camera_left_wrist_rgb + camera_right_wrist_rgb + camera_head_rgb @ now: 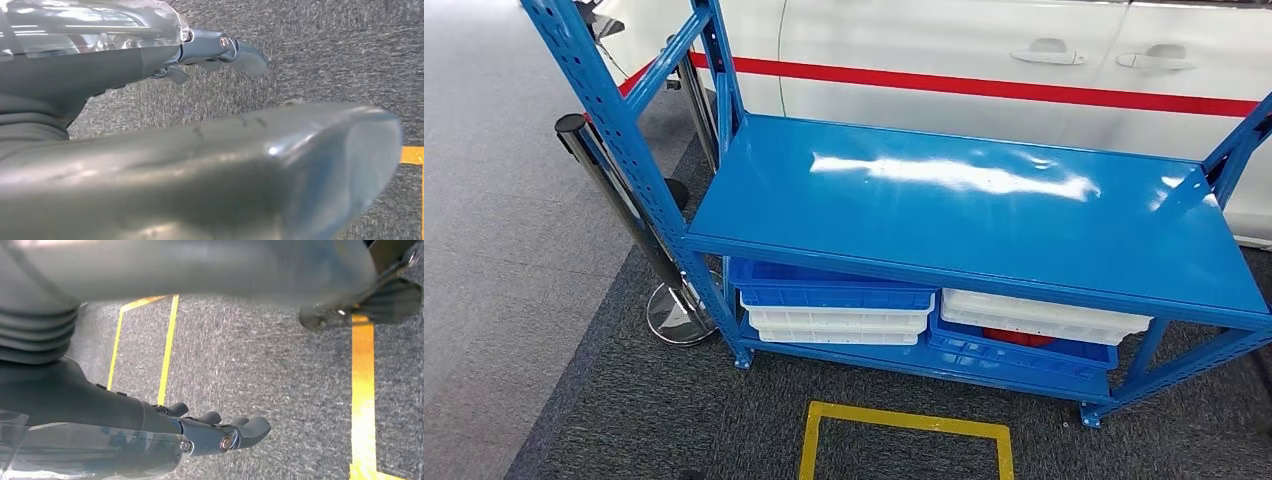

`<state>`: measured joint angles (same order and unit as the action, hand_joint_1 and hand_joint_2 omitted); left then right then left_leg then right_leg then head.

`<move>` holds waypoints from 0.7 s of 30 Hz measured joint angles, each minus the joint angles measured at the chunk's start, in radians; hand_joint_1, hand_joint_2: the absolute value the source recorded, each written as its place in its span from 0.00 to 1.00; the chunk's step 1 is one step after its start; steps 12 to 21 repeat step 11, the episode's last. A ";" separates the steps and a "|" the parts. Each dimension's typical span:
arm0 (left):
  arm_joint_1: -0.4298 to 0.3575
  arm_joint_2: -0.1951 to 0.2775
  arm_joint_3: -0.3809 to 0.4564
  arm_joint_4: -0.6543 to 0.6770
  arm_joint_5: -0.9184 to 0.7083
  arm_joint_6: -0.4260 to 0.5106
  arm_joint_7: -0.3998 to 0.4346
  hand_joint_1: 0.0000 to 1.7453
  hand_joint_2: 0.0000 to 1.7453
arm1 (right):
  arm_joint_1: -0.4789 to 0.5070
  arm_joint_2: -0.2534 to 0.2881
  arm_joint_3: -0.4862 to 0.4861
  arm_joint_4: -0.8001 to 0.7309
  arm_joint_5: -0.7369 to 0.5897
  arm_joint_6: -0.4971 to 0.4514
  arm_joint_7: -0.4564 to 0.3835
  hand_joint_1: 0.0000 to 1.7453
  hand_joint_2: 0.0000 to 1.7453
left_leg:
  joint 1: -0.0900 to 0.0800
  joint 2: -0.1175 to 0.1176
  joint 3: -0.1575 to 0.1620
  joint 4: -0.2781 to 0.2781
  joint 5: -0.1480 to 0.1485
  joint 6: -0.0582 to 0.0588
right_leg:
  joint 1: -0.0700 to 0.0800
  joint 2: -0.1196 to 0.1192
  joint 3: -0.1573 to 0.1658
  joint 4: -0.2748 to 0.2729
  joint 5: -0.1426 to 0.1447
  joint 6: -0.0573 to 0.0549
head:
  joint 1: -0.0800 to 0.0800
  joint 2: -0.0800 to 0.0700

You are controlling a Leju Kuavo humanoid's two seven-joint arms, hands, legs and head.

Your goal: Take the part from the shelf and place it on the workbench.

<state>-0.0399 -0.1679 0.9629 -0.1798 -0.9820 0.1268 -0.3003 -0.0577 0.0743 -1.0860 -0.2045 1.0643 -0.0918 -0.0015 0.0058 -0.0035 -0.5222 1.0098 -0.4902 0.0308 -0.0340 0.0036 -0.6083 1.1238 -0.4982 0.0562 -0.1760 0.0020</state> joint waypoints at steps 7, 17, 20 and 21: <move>-0.001 0.006 0.005 0.000 0.001 0.006 0.021 0.00 0.00 | -0.006 0.004 -0.007 0.001 -0.005 -0.018 -0.001 0.00 0.00 | -0.009 -0.004 -0.011 0.022 -0.017 -0.018 | 0.000 0.009 0.034 -0.077 0.013 -0.025 | -0.002 0.000; -0.001 0.006 0.008 0.000 0.005 0.006 0.028 0.00 0.00 | -0.006 0.004 -0.011 0.001 -0.007 -0.019 -0.002 0.00 0.00 | -0.007 -0.004 -0.010 0.019 -0.016 -0.021 | 0.002 0.009 0.034 -0.077 0.012 -0.027 | -0.002 0.000; -0.001 0.006 0.008 0.000 0.005 0.006 0.028 0.00 0.00 | -0.006 0.004 -0.011 0.001 -0.007 -0.019 -0.002 0.00 0.00 | -0.007 -0.004 -0.010 0.019 -0.016 -0.021 | 0.002 0.009 0.034 -0.077 0.012 -0.027 | -0.002 0.000; -0.001 0.006 0.008 0.000 0.005 0.006 0.028 0.00 0.00 | -0.006 0.004 -0.011 0.001 -0.007 -0.019 -0.002 0.00 0.00 | -0.007 -0.004 -0.010 0.019 -0.016 -0.021 | 0.002 0.009 0.034 -0.077 0.012 -0.027 | -0.002 0.000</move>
